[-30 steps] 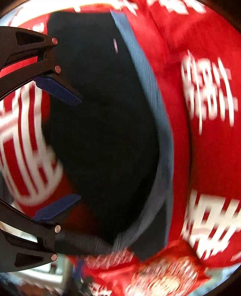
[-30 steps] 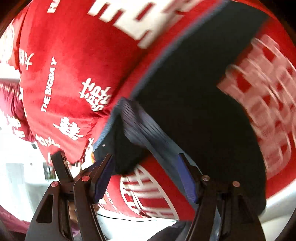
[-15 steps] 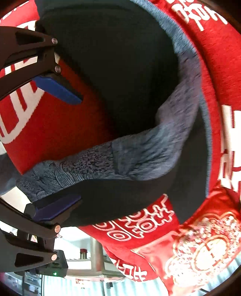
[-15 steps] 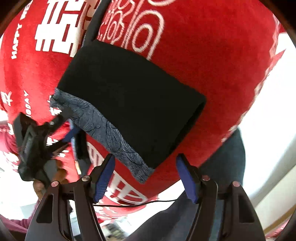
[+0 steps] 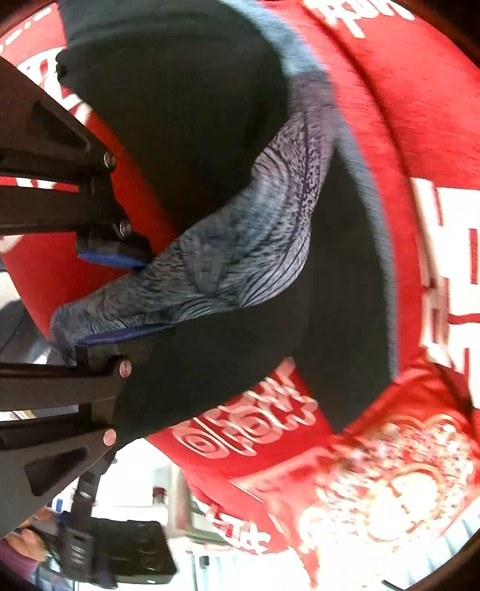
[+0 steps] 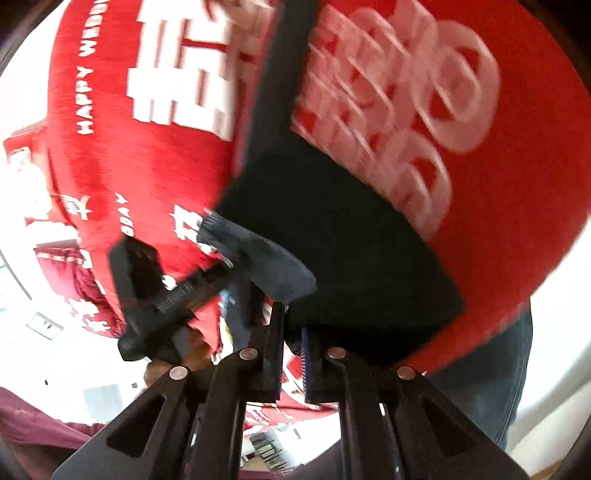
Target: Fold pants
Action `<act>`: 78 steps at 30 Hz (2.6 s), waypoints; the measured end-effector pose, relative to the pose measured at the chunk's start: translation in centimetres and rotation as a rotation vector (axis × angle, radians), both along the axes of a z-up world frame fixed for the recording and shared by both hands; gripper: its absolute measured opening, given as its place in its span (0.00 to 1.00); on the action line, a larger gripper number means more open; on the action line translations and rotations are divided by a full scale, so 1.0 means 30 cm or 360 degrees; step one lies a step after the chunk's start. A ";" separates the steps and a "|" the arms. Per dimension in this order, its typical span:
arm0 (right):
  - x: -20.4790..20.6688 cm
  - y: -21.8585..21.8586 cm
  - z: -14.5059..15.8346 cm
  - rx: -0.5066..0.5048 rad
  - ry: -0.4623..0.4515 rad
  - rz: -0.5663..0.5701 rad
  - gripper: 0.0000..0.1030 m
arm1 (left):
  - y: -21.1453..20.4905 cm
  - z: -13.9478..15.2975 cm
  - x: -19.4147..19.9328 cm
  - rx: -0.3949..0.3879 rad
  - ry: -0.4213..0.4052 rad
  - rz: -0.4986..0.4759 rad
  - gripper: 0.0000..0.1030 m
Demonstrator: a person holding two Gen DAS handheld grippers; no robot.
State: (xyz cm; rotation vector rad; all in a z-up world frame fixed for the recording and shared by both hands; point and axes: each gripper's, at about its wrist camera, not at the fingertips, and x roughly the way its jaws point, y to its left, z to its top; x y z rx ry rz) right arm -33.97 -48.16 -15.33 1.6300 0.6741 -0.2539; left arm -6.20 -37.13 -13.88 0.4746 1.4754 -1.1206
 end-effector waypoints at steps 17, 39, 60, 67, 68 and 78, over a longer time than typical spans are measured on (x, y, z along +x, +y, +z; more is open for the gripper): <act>0.475 -0.822 0.272 -0.0786 0.0377 0.0294 0.55 | -0.186 0.167 0.322 -0.0131 -0.0361 0.0241 0.79; 0.337 -0.672 0.297 -0.1056 0.0643 0.0280 0.74 | 0.107 -0.225 0.443 0.0515 -0.0452 0.0664 0.79; 0.441 -0.786 0.037 -0.0900 0.0745 0.0381 0.08 | 0.040 -0.203 0.417 0.0476 -0.0529 0.0658 0.88; 0.372 -0.714 -0.016 -0.0844 0.1063 0.0478 0.41 | 0.047 -0.205 0.429 0.0516 -0.0489 0.0675 0.88; 0.364 -0.695 0.023 -0.0905 0.1021 0.0452 0.41 | 0.042 -0.189 0.439 0.0496 -0.0491 0.0690 0.88; 0.785 -0.738 -0.024 -0.1202 0.0620 0.0825 0.41 | -0.198 -0.210 0.533 0.0387 -0.0606 0.0730 0.88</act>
